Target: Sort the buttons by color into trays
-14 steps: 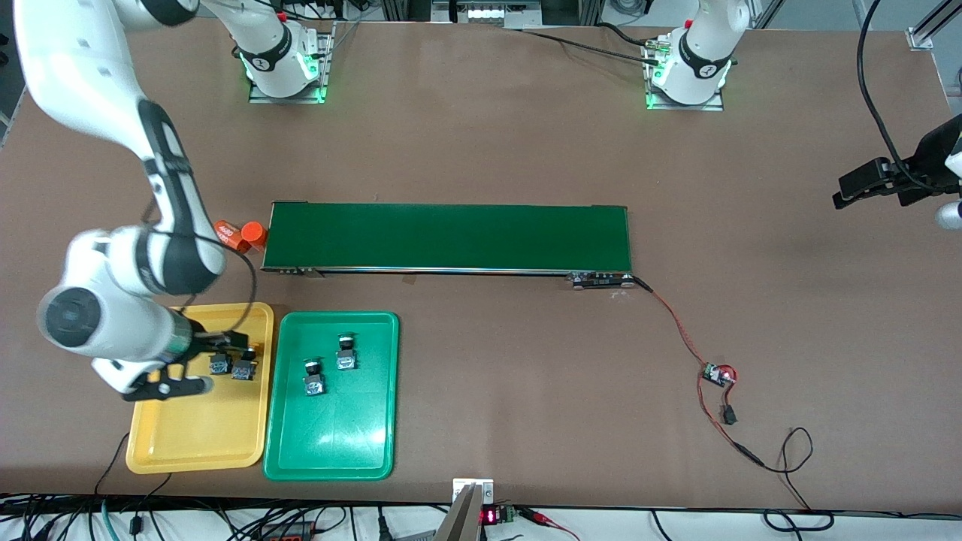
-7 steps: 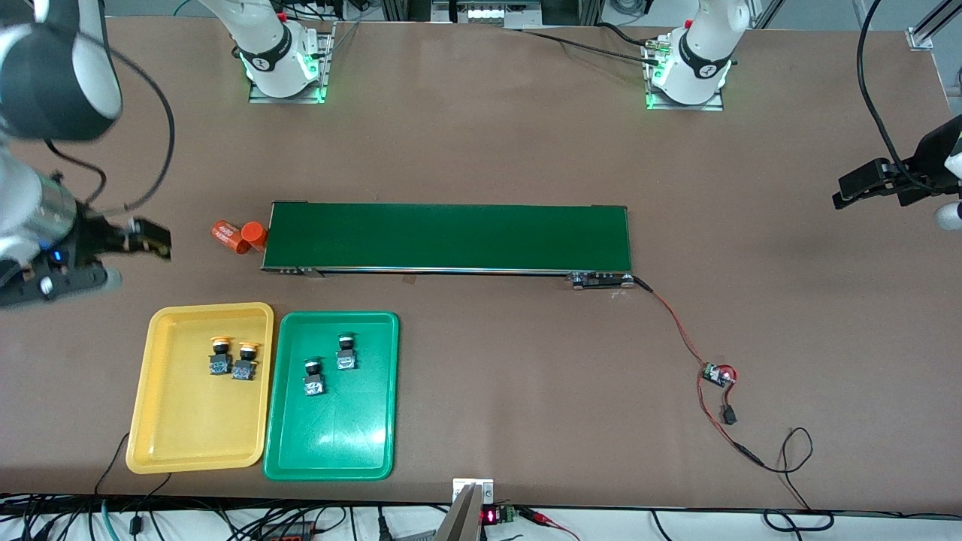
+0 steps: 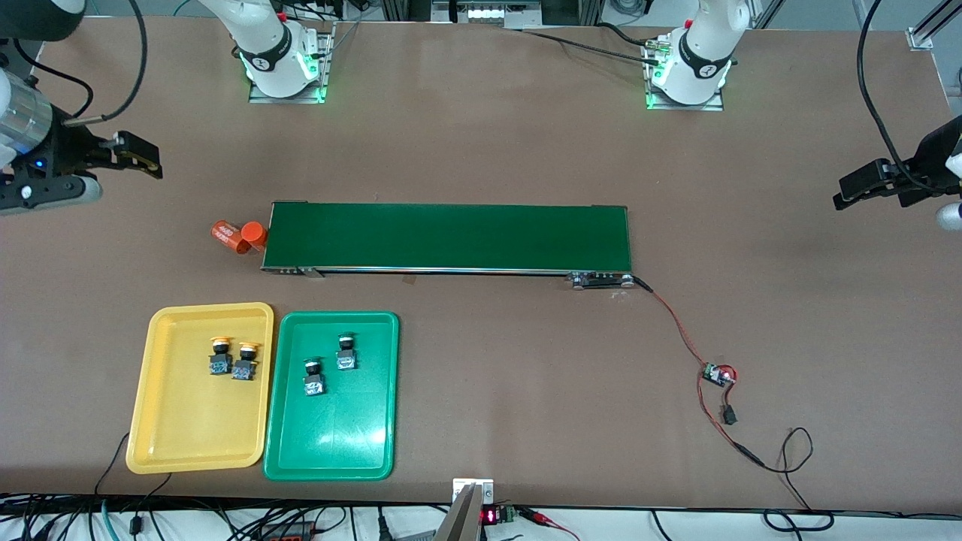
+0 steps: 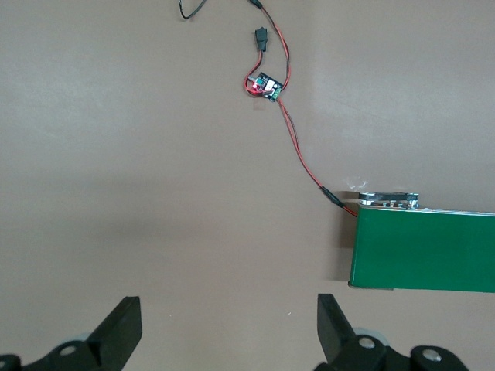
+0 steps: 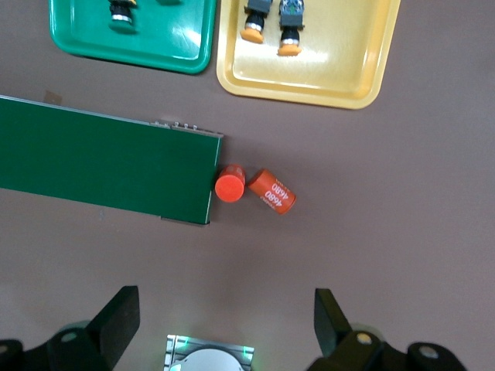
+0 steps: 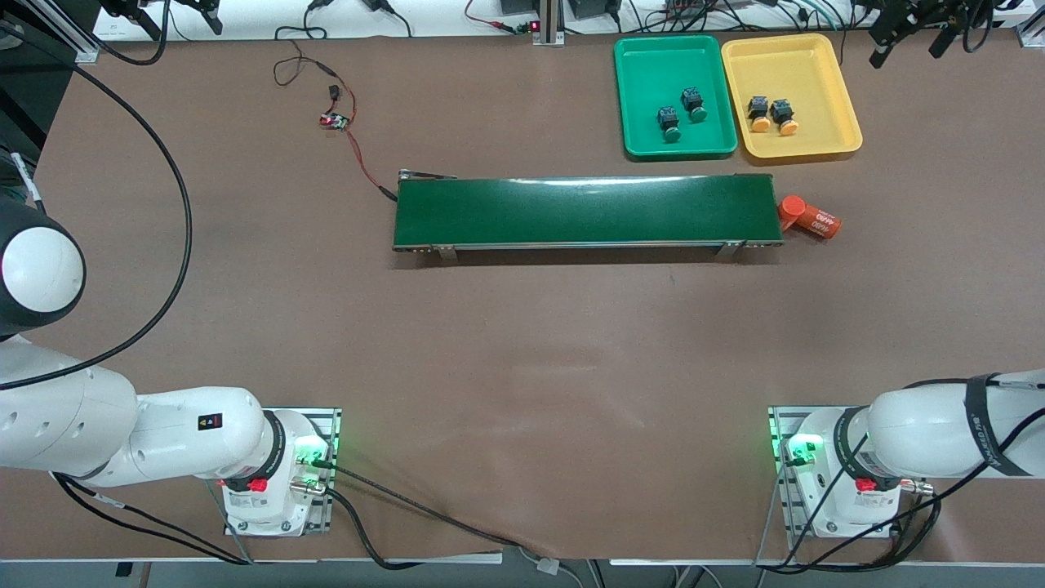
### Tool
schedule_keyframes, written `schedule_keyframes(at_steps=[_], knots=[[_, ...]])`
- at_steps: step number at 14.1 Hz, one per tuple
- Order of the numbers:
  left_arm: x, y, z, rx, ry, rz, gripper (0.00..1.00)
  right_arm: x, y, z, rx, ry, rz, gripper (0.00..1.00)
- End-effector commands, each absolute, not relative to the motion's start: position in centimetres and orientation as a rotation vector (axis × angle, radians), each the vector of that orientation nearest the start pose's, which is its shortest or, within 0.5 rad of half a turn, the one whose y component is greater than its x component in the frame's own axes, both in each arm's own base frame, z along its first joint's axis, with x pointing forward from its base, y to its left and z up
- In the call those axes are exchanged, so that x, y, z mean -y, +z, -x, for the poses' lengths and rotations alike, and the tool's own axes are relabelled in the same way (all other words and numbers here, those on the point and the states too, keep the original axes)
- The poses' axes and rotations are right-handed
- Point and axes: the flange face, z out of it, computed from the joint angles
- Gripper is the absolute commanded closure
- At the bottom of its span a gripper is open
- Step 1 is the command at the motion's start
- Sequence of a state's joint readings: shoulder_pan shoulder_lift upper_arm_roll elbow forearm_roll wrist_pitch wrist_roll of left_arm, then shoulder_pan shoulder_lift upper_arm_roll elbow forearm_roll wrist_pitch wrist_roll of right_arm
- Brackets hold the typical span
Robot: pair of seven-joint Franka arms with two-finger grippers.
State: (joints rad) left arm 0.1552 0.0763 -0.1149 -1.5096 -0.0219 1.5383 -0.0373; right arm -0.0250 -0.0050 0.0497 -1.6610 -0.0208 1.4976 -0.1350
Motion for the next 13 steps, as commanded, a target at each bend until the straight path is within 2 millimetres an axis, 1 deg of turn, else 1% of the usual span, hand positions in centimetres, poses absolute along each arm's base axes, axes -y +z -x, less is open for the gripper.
schedule_keyframes(at_steps=[1, 2, 4, 7, 9, 10, 11, 12, 13], knots=[[-2.3, 61.2, -57.2, 0.095, 0.033, 3.175, 0.00, -1.6, 58.5, -51.6, 0.113, 0.292, 3.134, 0.00], [-2.3, 61.2, -57.2, 0.096, 0.023, 3.175, 0.00, -2.4, 58.4, -51.7, 0.114, 0.288, 3.137, 0.00], [-2.4, 61.3, -57.2, 0.098, 0.023, 3.175, 0.00, -2.1, 58.3, -52.4, 0.113, 0.240, 3.140, 0.00], [-2.9, 61.4, -57.0, 0.112, 0.028, 3.172, 0.00, -1.6, 57.0, -54.2, 0.109, 0.167, 3.141, 0.00], [-2.8, 61.4, -57.0, 0.110, 0.028, 3.173, 0.00, -1.8, 57.0, -54.8, 0.111, 0.140, 3.140, 0.00], [-2.8, 61.5, -56.9, 0.110, 0.028, 3.172, 0.00, -1.4, 56.8, -55.2, 0.100, 0.133, 3.141, 0.00], [-2.8, 61.5, -56.9, 0.110, 0.028, 3.172, 0.00, -2.1, 57.1, -55.5, 0.107, 0.121, 3.142, 0.00], [-2.8, 61.5, -56.9, 0.110, 0.030, 3.172, 0.00, -2.2, 57.0, -56.1, 0.107, 0.123, 3.142, 0.00], [-2.8, 61.4, -56.9, 0.110, 0.033, 3.172, 0.00, -1.4, 57.2, -56.3, 0.085, 0.111, 3.143, 0.00]])
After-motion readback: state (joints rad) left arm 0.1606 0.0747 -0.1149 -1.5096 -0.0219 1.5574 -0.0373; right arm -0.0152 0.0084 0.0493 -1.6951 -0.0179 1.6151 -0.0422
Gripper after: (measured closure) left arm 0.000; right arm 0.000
